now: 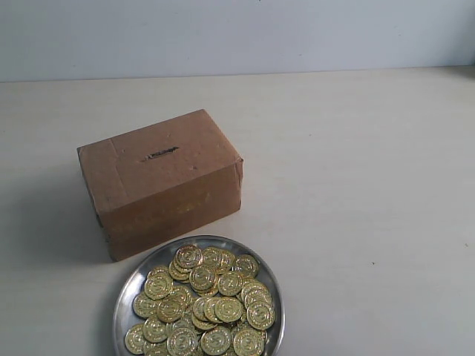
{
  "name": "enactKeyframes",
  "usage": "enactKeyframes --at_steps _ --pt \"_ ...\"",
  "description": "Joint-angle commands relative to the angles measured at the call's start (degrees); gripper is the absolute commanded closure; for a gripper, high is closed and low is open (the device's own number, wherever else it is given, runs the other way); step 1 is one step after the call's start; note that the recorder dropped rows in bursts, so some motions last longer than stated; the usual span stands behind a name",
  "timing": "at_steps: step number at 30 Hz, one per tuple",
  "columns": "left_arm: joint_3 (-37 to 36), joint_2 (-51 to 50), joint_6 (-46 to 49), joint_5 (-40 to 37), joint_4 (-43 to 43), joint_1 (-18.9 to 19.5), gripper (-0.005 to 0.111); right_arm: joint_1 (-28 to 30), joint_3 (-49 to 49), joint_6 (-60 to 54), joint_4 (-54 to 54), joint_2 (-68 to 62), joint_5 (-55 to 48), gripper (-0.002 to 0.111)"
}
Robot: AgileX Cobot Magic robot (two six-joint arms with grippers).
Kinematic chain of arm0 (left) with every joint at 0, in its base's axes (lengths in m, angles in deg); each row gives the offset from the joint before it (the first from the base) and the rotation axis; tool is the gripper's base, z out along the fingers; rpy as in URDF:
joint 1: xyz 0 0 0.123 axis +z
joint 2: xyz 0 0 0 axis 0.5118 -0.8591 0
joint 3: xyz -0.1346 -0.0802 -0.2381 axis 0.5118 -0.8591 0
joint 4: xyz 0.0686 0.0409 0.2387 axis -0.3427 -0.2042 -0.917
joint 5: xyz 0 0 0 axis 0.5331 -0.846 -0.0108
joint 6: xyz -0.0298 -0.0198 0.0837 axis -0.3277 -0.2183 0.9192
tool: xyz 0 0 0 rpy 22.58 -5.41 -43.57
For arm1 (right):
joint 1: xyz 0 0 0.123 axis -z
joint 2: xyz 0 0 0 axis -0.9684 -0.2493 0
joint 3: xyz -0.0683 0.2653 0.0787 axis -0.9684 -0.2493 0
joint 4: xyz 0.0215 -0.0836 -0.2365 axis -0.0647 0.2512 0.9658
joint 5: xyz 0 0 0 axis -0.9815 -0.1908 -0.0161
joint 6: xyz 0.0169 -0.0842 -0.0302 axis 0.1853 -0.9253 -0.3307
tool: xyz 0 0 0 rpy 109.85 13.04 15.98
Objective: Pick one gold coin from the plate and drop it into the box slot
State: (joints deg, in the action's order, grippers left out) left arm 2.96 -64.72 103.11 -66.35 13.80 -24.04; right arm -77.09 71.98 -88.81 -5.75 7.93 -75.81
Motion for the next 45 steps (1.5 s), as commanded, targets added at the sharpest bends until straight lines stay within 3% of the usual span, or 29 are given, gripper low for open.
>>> enactKeyframes --at_steps 1,9,15,20,45 --pt "0.0 0.3 -0.2 0.5 -0.1 0.1 0.107 0.2 -0.3 -0.1 0.2 0.3 0.1 0.108" --pt "0.0 0.3 -0.2 0.5 -0.1 0.1 0.107 0.2 -0.3 4.8 -8.1 0.3 0.0 0.108" --pt "0.0 0.3 -0.2 0.5 -0.1 0.1 0.107 0.2 -0.3 4.1 -7.0 0.3 0.1 0.108" --pt "0.0 0.3 -0.2 0.5 -0.1 0.1 0.107 0.2 -0.3 -4.8 -4.6 0.3 0.1 0.108" --pt "0.0 0.3 -0.4 0.5 -0.1 0.1 0.107 0.2 -0.3 -2.8 -5.9 0.3 0.1 0.108"
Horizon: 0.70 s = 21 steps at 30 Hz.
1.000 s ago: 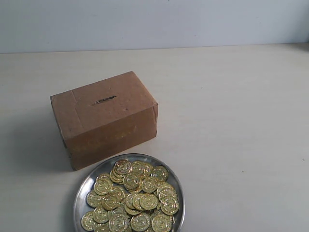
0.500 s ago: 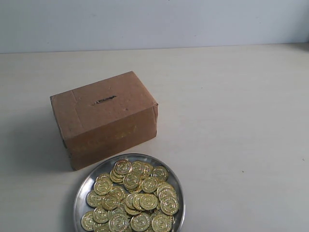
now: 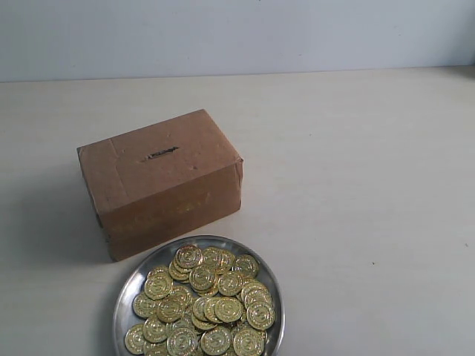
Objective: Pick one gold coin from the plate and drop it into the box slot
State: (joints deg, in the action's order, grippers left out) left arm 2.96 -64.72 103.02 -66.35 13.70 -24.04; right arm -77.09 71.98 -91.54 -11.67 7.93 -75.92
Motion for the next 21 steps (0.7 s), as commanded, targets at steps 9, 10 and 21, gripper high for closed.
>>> enactKeyframes --at_steps 9,10,21 --pt "0.0 0.3 -0.4 0.5 0.0 0.1 0.107 -1.3 -0.3 0.1 -0.9 0.3 0.2 0.108" --pt "0.0 0.3 -0.4 0.5 0.0 0.1 0.107 -1.3 -0.3 0.1 -0.9 0.3 0.2 0.108" --pt "0.0 0.3 -0.4 0.5 0.0 0.1 0.107 -1.3 -0.3 0.1 -0.9 0.3 0.2 0.108"
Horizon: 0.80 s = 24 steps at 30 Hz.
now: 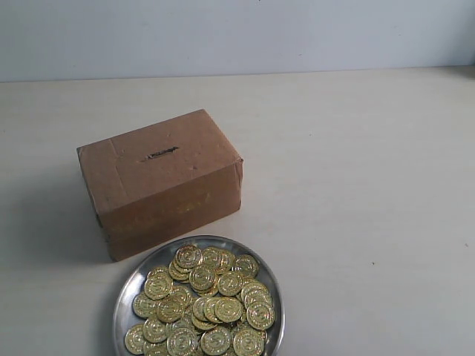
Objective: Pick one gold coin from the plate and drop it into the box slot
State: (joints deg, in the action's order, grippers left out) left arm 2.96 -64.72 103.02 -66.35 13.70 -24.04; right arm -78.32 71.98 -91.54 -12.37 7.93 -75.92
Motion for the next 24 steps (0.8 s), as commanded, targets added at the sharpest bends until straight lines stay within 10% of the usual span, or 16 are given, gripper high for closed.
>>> enactKeyframes --at_steps 1,24 --pt "0.0 0.3 -0.4 0.5 0.0 0.1 0.107 -0.1 -0.3 0.1 -0.2 0.3 0.2 0.108" --pt "0.0 0.3 -0.4 0.0 -2.6 0.1 0.107 -0.1 -0.3 -0.1 -0.2 0.3 0.2 0.108"
